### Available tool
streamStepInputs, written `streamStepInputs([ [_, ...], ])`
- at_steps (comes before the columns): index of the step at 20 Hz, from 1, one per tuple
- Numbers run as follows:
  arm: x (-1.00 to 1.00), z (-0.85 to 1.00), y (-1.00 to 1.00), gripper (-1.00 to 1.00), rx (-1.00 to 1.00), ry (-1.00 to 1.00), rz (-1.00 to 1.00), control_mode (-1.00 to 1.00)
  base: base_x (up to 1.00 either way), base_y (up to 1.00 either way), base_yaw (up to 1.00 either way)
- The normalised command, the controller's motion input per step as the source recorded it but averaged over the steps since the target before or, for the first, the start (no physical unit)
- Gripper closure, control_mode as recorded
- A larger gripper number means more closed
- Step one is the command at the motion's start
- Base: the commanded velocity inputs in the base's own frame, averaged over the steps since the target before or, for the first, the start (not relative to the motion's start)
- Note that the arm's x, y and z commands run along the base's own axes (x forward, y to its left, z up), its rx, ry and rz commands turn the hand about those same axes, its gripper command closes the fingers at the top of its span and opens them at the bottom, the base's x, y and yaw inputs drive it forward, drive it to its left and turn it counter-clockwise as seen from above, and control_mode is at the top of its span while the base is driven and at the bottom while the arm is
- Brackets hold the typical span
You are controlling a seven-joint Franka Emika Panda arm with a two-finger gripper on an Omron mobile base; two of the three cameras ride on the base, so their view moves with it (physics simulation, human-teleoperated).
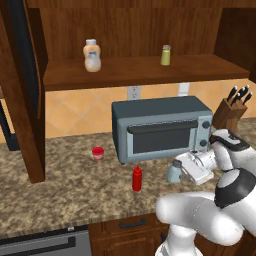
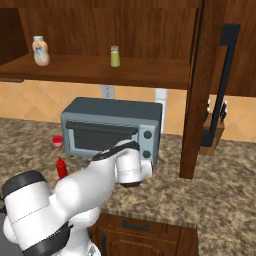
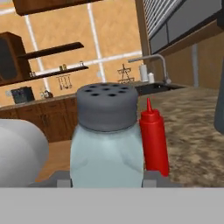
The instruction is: Put the shaker and condiment bottle from the counter next to their counterparts in the cabinet.
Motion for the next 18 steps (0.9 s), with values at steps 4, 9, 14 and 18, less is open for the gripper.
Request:
streamStepInputs([
  [4, -1.0, 0.78, 0.0, 1.0, 0.06, -0.02, -0.31, -1.0, 0.0, 0.0, 0.0],
  [9, -0.73, 0.94, 0.06, 1.0, 0.0, -0.05, -0.26, -1.0, 0.0, 0.0, 0.0],
  [14, -0.37, 0.8, 0.42, 1.0, -0.11, -0.19, -0.17, -1.0, 0.0, 0.0, 0.0],
  [18, -0.36, 0.92, 0.06, 1.0, -0.05, -0.09, -0.24, -1.0, 0.0, 0.0, 0.0],
])
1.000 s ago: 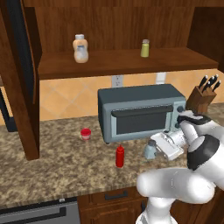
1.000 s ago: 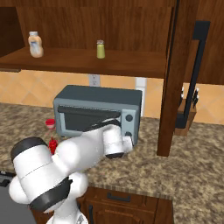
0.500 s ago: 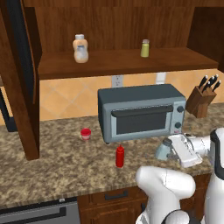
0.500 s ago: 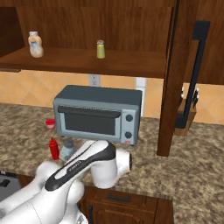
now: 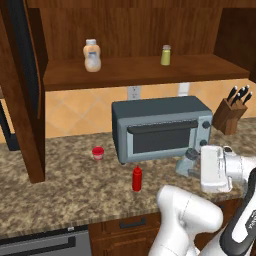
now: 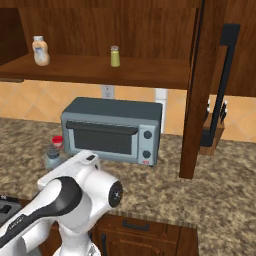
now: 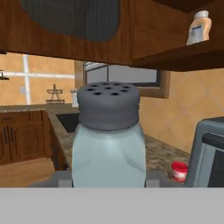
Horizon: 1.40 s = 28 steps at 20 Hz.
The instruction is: Put the shaker and condiment bottle from the counter next to their counterparts in the cabinet.
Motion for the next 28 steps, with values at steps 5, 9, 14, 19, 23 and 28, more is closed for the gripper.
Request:
streamStepInputs([
  [5, -0.3, 0.94, -0.06, 1.0, 0.01, 0.05, -0.39, -1.0, 0.0, 0.0, 0.0],
  [9, -0.04, 0.8, 0.0, 1.0, 0.0, 0.13, -0.46, -1.0, 0.0, 0.0, 0.0],
  [14, 0.0, 0.85, -0.08, 1.0, 0.0, 0.06, -0.46, -1.0, 0.0, 0.0, 0.0],
  [19, 0.01, 0.79, -0.2, 1.0, 0.0, 0.05, -0.41, -1.0, 0.0, 0.0, 0.0],
  [23, 0.05, 0.45, -0.35, 1.0, 0.0, 0.08, -0.33, -1.0, 0.0, 0.0, 0.0],
  [28, 0.0, 0.59, -0.36, 1.0, 0.0, 0.04, -0.26, -1.0, 0.0, 0.0, 0.0],
])
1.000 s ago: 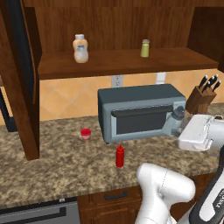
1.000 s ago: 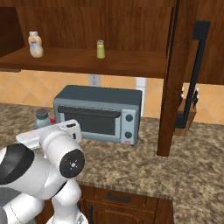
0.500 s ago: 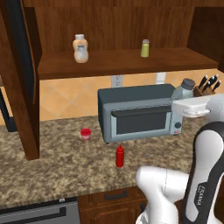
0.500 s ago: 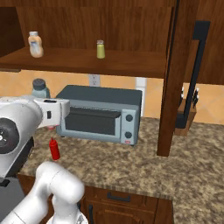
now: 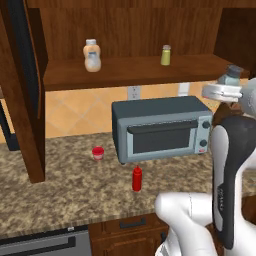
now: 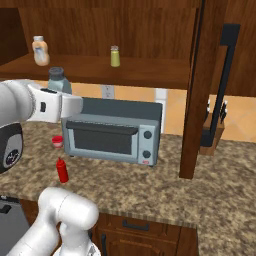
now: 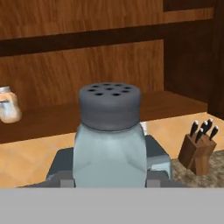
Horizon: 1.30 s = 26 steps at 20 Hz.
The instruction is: Put the shaker and condiment bottle from the counter next to their counterparts in the cabinet.
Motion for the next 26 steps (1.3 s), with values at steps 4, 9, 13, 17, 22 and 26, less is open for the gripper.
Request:
streamStepInputs([
  [4, 0.19, 0.36, -0.09, 1.0, -0.02, 0.01, -0.14, -1.0, 0.0, 0.0, 0.0],
  [9, 0.68, -0.37, 0.0, 1.0, -0.06, -0.06, 0.0, -1.0, 0.0, 0.0, 0.0],
  [13, 0.58, 0.09, -0.06, 1.0, 0.0, 0.0, 0.0, -1.0, 0.0, 0.0, 0.0],
  [17, 0.24, 0.17, 0.06, 1.0, -0.05, -0.01, 0.02, -1.0, 0.0, 0.0, 0.0],
  [22, 0.54, -0.12, 0.17, 1.0, -0.08, 0.05, 0.04, -1.0, 0.0, 0.0, 0.0],
  [26, 0.47, 0.31, 0.0, 1.0, 0.0, 0.0, 0.01, -1.0, 0.0, 0.0, 0.0],
])
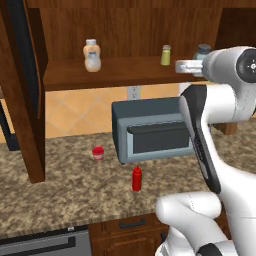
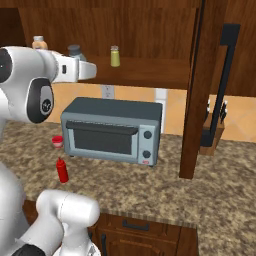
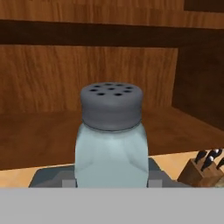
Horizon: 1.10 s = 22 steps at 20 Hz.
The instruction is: Put the shaker and condiment bottle from the counter next to their counterparts in the cabinet.
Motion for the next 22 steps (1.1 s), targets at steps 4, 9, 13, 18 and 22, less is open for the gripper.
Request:
streamStepInputs([
  [4, 0.44, 0.02, 0.02, 1.0, 0.0, 0.0, 0.0, -1.0, 0.0, 0.0, 0.0],
  [9, 0.26, -0.08, 0.04, 1.0, 0.0, 0.0, 0.0, -1.0, 0.0, 0.0, 0.0],
  [13, 0.31, -0.21, 0.04, 1.0, 0.0, 0.0, 0.0, -1.0, 0.0, 0.0, 0.0],
  [18, 0.41, -0.14, 0.02, 1.0, 0.0, 0.0, 0.0, -1.0, 0.0, 0.0, 0.0],
  [22, 0.41, -0.19, 0.05, 1.0, 0.0, 0.0, 0.0, -1.0, 0.0, 0.0, 0.0],
])
